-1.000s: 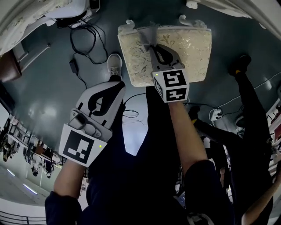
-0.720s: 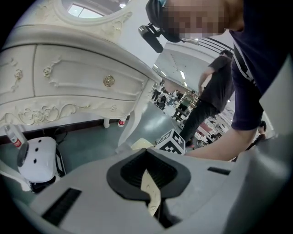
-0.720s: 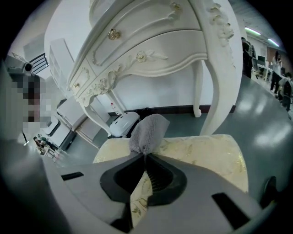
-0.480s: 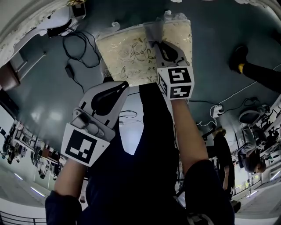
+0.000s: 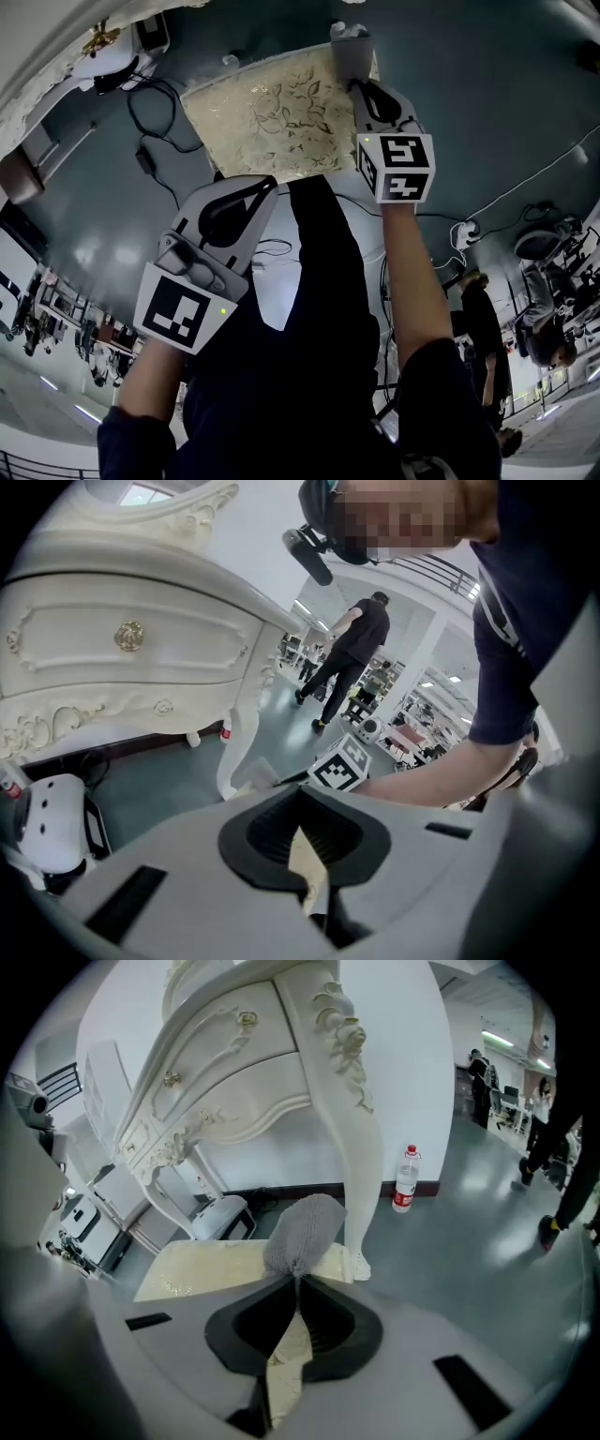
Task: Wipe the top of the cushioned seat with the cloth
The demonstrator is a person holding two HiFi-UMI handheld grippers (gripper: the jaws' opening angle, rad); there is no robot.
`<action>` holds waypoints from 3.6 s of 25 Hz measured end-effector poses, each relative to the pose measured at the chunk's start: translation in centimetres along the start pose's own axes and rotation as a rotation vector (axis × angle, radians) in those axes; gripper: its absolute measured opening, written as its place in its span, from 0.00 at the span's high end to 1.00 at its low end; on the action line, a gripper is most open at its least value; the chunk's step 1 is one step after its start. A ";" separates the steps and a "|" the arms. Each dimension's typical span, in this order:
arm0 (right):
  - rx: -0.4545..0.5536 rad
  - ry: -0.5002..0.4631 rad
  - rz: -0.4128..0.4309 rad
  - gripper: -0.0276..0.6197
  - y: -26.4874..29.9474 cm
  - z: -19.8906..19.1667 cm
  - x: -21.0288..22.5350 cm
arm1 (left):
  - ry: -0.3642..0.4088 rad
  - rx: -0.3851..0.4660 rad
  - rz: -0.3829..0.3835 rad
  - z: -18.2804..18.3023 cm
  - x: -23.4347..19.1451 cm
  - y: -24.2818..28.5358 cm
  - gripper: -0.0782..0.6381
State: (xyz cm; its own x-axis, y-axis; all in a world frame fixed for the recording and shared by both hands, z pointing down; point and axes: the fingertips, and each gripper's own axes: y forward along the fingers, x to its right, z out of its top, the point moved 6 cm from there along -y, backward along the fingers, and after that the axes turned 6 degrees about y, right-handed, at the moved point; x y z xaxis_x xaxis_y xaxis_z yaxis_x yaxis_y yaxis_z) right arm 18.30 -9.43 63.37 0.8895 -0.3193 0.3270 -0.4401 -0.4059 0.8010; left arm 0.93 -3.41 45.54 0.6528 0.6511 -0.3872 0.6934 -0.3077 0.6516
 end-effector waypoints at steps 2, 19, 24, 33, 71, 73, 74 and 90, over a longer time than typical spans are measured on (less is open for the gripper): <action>0.003 0.008 -0.011 0.90 -0.3 0.0 0.8 | 0.004 -0.001 -0.006 0.2 0.5 0.3 0.88; 0.027 -0.011 0.008 0.90 -1.3 -1.4 -7.8 | 0.018 0.032 -0.023 -3.7 -0.7 -6.1 0.88; 0.011 -0.043 0.082 0.90 -0.1 -2.6 -15.2 | -0.014 0.054 0.013 -6.6 -2.1 -10.6 0.88; -0.064 -0.080 0.173 0.90 2.7 -6.5 -25.9 | -0.024 0.066 0.023 -10.9 -4.0 -16.5 0.88; -0.065 0.047 0.033 0.90 -3.1 -8.1 -5.9 | 0.099 -0.033 -0.118 -3.1 3.8 -1.8 0.88; -0.057 0.056 0.019 0.90 -3.6 -7.9 -4.4 | 0.114 -0.043 -0.133 -2.6 4.4 -0.9 0.88; -0.053 0.060 0.012 0.90 -3.8 -7.8 -3.7 | 0.119 -0.047 -0.139 -2.4 4.7 -0.5 0.88; -0.034 0.106 -0.075 0.90 -5.8 -7.7 1.0 | 0.160 -0.067 -0.178 -1.1 6.4 1.3 0.88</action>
State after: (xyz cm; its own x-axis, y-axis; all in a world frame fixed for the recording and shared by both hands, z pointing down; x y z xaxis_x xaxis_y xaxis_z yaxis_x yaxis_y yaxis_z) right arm 22.70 -0.84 62.91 0.9286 -0.1962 0.3148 -0.3688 -0.3958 0.8411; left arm 5.73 1.14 44.63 0.4616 0.7944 -0.3949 0.7679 -0.1349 0.6262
